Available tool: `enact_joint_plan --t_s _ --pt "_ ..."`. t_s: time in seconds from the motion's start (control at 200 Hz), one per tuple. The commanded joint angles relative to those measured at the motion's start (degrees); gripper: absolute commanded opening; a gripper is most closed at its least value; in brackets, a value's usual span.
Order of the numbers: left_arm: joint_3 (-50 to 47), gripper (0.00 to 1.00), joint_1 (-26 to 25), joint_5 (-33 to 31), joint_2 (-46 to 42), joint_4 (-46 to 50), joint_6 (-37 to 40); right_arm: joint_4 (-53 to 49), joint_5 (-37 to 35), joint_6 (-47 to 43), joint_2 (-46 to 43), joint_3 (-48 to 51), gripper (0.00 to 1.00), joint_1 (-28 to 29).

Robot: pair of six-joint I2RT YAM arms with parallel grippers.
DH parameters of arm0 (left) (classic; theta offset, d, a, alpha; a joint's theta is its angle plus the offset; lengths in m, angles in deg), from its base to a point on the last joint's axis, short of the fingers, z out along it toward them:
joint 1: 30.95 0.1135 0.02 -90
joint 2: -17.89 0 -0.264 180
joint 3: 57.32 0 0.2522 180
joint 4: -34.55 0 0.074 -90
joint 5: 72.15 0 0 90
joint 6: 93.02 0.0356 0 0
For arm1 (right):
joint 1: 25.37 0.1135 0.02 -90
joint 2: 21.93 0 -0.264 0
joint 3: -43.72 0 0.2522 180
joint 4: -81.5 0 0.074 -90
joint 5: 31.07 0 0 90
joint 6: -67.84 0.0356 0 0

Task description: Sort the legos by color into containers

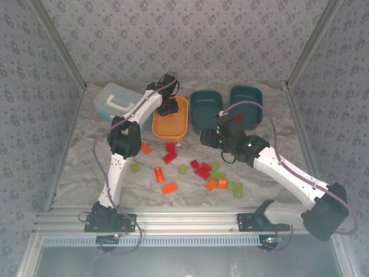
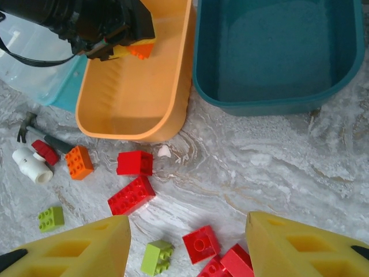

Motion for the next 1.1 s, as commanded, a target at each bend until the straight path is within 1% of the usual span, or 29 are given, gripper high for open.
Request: enact_joint_plan --t_s 0.0,0.025,0.085,0.15,0.26,0.34,0.43,0.47,0.57,0.6,0.67,0.705,0.759,0.844,0.899,0.934,1.009,1.094 --pt "2.72 0.40 -0.08 2.09 1.15 1.03 1.51 -2.57 -0.66 1.39 -1.99 1.77 0.57 -0.28" --pt "2.66 0.43 -0.15 2.26 1.13 1.19 1.48 -2.75 -0.80 1.28 -2.20 1.98 0.57 -0.31" --pt "2.69 0.48 -0.17 2.66 1.12 1.49 1.25 -3.24 -1.01 1.43 -2.72 2.51 0.57 -0.39" --pt "2.69 0.50 -0.21 3.17 0.87 1.81 1.23 -3.52 -1.18 1.50 -3.33 2.95 0.57 -0.39" --pt "2.76 0.51 -0.50 3.54 -0.03 2.55 1.49 -4.23 -1.70 1.29 -4.18 2.99 0.57 -0.57" --pt "2.75 0.57 -0.61 3.23 -1.84 2.74 1.43 -5.06 -2.11 0.90 -4.80 2.42 0.57 -0.78" --pt "2.75 0.62 -0.87 3.08 -5.51 2.68 0.85 -6.21 -3.09 -0.11 -5.45 1.44 0.57 -1.25" --pt "2.79 0.67 -1.08 2.86 -7.64 2.57 0.57 -6.99 -3.37 -0.67 -5.51 0.96 0.57 -1.68" --pt "1.71 0.76 -1.68 2.14 -14.05 2.14 -0.12 -8.90 -3.58 -0.78 -5.64 0.28 0.57 -3.17" --pt "0.37 0.79 -1.83 2.00 -16.42 1.73 -0.42 -10.93 -3.79 -0.78 -5.90 0.38 0.57 -3.54" --pt "-5.76 0.81 -2.46 2.08 -23.52 -1.14 -1.31 -13.89 -5.71 0.32 -6.94 0.93 0.57 -3.96" --pt "-10.59 0.81 -3.01 2.33 -27.56 -3.37 -1.82 -16.23 -7.22 1.49 -7.44 1.21 0.56 -4.12" --pt "-19.04 0.84 -3.95 2.79 -34.28 -7.26 -2.39 -21.99 -10.99 5.75 -7.84 1.39 0.56 -4.22" --pt "-32.47 0.86 -5.87 3.46 -44.10 -12.27 -4.13 -30.16 -12.84 13.52 -8.36 2.94 0.57 -5.10" --pt "-40.40 0.86 -7.13 4.24 -49.65 -14.79 -5.12 -33.42 -12.22 19.18 -9.25 5.77 0.57 -5.40" --pt "-45.09 0.86 -8.13 4.46 -52.82 -15.27 -5.77 -33.94 -11.01 21.93 -10.15 8.28 0.57 -5.09" --pt "-54.50 0.86 -10.54 5.41 -59.24 -19.55 -6.97 -34.17 -7.89 27.12 -12.92 14.35 0.55 -3.98" --pt "-62.54 0.85 -13.72 4.64 -65.06 -20.73 -7.81 -33.96 -5.75 29.92 -16.33 19.92 0.48 -2.44"
